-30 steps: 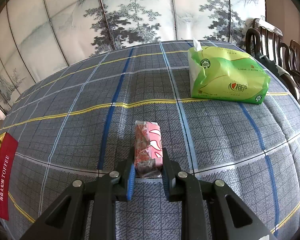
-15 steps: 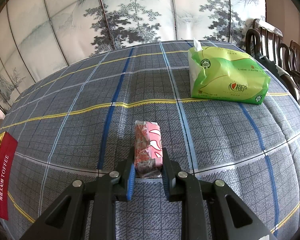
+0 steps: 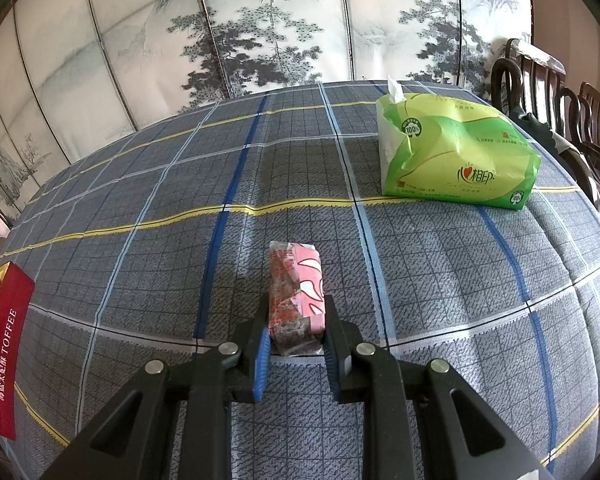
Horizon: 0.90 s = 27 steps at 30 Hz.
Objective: Organize snacks
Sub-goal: 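Carry the red packet over the gold tin with the left tool, then lower the red packet into the gold tin and open the left tool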
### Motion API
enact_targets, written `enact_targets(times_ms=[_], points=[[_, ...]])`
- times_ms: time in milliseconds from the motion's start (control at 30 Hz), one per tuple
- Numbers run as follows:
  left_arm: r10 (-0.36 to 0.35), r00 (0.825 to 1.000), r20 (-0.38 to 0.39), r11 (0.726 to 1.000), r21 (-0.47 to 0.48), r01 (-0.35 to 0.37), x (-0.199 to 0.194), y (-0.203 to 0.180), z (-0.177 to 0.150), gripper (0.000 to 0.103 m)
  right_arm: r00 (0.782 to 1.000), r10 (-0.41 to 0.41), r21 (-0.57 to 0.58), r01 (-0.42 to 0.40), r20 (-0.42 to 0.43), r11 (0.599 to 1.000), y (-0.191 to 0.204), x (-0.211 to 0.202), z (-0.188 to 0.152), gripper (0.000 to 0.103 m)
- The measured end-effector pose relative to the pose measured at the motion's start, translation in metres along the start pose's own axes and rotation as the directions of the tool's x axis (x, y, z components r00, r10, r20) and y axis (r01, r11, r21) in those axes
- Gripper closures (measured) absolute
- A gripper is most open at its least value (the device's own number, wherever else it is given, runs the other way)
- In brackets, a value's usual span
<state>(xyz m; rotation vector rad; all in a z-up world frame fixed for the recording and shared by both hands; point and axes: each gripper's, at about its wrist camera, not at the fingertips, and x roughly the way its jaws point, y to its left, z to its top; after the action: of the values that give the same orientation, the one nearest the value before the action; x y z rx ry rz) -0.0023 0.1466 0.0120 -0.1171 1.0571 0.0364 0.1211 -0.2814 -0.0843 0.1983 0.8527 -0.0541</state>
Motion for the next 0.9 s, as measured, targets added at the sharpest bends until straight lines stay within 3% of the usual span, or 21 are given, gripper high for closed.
enact_targets(times_ms=[900], points=[[0.074, 0.997, -0.021, 0.997, -0.033, -0.075, 0.053, 0.025, 0.035, 0.064, 1.0, -0.002, -0.002, 0.002, 0.0, 1.0, 0.0, 0.0, 0.0, 0.08]])
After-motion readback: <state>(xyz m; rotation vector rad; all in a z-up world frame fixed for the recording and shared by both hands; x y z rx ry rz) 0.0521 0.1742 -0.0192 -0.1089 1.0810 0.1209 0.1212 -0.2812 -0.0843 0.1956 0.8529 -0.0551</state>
